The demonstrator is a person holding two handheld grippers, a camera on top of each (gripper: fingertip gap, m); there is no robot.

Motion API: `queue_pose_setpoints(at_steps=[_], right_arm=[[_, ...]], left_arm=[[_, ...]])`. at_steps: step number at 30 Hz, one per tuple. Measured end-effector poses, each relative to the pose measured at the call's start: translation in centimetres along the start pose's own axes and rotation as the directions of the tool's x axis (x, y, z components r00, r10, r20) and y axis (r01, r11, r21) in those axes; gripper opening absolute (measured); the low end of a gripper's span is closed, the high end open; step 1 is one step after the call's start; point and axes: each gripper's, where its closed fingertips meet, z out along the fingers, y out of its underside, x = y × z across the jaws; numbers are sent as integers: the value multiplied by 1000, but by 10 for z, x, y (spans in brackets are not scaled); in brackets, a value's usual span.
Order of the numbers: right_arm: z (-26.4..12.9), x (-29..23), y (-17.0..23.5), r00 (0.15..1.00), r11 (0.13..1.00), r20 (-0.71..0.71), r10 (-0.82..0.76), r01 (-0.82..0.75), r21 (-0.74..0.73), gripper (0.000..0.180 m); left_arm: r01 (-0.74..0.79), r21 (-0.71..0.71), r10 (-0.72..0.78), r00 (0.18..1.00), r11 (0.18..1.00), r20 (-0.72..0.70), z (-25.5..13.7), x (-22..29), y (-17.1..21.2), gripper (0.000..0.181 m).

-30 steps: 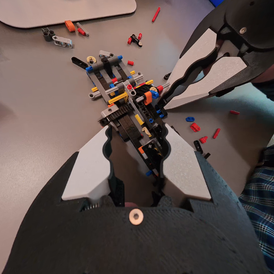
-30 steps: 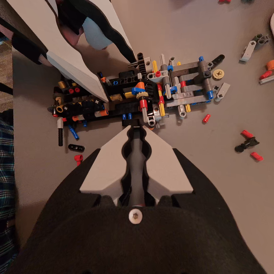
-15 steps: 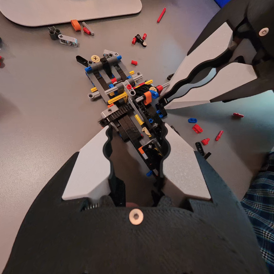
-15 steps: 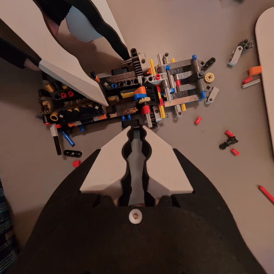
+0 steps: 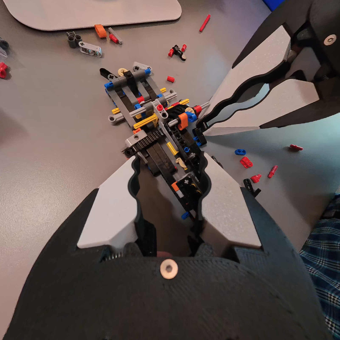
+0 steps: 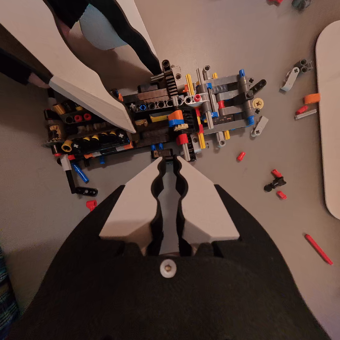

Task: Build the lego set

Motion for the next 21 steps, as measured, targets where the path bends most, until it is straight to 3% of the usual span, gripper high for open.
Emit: queue_pose_setpoints(at_steps=[8, 15, 21], right_arm=[[2, 1, -2, 998, 998, 34, -48, 47, 38, 3], [4, 0, -5, 997, 982, 61, -46, 33, 187, 3], [6, 1, -8, 995, 980, 64, -78, 65, 186, 3]], left_arm=[[5, 11, -5, 1000, 1000, 3, 0, -2, 0, 63], [9, 18, -9, 1000, 1000, -2, 0, -1, 0, 62], [7, 22, -8, 1000, 1000, 13, -1, -3, -1, 62]])
